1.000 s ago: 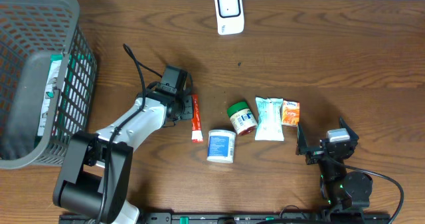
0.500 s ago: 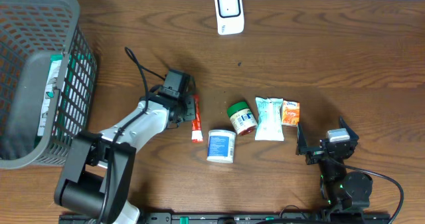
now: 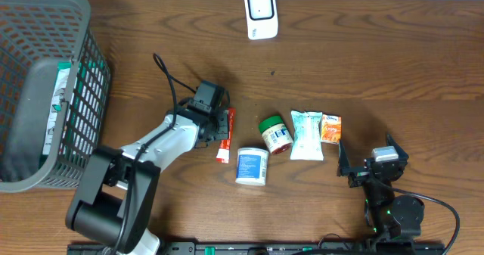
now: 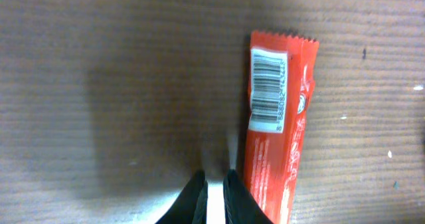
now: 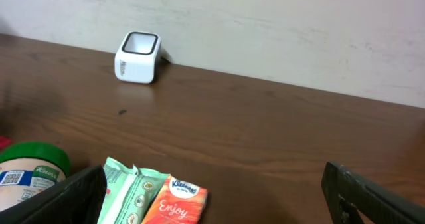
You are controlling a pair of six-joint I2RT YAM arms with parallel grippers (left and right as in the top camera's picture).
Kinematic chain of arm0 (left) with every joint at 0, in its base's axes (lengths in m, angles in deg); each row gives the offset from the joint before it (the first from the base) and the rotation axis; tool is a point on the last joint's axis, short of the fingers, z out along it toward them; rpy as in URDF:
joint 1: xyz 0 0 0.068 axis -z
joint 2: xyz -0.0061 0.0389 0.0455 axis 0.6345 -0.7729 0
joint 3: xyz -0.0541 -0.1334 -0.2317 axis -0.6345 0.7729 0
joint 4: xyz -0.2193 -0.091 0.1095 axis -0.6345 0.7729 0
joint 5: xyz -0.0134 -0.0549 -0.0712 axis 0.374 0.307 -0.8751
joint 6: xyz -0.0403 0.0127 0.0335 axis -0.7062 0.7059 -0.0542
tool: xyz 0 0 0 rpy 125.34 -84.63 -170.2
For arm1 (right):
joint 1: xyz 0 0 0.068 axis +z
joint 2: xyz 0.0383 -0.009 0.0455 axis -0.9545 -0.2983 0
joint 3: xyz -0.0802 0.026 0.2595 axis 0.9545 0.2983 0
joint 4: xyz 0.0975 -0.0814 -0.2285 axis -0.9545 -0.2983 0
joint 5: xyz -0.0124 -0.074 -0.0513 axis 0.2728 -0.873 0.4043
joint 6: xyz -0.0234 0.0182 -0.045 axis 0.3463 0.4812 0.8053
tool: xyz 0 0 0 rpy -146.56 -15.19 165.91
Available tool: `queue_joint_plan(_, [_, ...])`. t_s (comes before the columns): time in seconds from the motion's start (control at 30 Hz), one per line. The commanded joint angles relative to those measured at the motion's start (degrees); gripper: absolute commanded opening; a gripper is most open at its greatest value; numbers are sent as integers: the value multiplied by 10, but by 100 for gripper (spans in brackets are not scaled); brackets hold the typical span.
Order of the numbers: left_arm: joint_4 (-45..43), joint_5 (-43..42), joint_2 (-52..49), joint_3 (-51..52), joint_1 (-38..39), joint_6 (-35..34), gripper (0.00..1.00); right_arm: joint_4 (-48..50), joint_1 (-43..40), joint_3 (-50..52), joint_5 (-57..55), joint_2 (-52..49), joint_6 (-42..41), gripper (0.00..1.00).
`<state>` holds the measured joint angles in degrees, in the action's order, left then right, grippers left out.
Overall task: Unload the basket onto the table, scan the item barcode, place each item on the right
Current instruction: 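Open the left gripper and release the red stick, then move the left gripper back into the basket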
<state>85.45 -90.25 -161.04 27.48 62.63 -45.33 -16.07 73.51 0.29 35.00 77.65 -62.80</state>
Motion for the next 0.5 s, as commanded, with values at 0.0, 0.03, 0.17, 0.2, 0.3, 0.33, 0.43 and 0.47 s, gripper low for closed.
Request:
queue_joint_plan(0.0, [67, 3, 53, -82, -18, 21, 11, -2, 3, 0, 2, 1, -8, 99])
queue_joint_plan(0.03, [102, 3, 65, -113, -25, 35, 11, -2, 3, 0, 2, 1, -8, 99])
queue_joint_plan(0.17, [304, 54, 105, -312, -80, 63, 22, -2, 3, 0, 2, 1, -8, 99])
queue_joint_plan(0.2, [339, 66, 109, -354, -97, 63, 28, -2, 3, 0, 2, 1, -8, 99])
queue_joint_plan(0.3, [415, 78, 117, -472, -172, 83, 50, -2, 3, 0, 2, 1, -8, 99])
queue_joint_plan(0.33, [427, 78, 118, -498, -199, 84, 55, -2, 3, 0, 2, 1, -8, 99])
queue_joint_plan(0.43, [435, 78, 118, -546, -280, 84, 62, -2, 3, 0, 2, 1, -8, 99])
queue_joint_plan(0.47, [432, 78, 118, -552, -306, 84, 63, -2, 3, 0, 2, 1, -8, 99])
